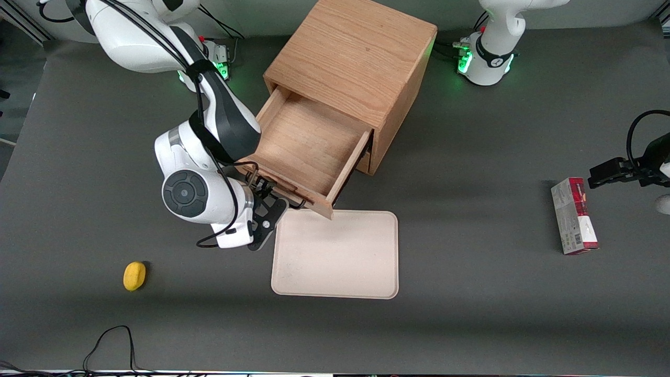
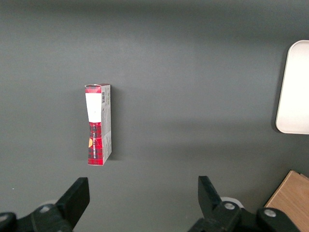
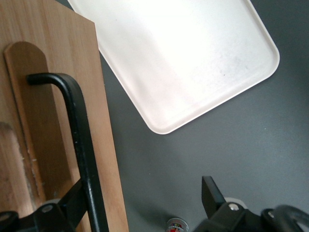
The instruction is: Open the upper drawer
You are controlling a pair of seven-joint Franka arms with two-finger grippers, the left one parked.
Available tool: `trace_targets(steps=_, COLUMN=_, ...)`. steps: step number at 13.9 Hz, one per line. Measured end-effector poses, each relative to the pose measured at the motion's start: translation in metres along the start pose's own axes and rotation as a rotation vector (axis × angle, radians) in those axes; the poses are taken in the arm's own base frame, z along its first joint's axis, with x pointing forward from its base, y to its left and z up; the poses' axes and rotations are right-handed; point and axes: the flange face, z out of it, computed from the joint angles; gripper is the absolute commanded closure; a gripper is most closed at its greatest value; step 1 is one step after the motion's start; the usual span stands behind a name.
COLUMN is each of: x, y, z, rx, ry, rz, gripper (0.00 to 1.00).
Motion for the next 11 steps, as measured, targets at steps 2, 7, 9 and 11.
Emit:
trace_targets(steps=2, x=0.002, y=0.002, z=0.0, rx=-0.007, ry=0.013, rz=0.0, gripper=0.0)
trace_targets(steps=7, x=0.001, y=0.016, z=0.001, rx=-0.024, ry=0.047, rz=0.012, gripper=0.0)
trace_targets(steps=9, x=0.0, y=0.022, z=0.001, rx=-0.03, ry=0.058, rz=0.011, gripper=0.0)
trace_targets(steps=11, x=-0.002, y=0.029, z=0.0, rx=-0.034, ry=0.066, rz=0.018, gripper=0.0)
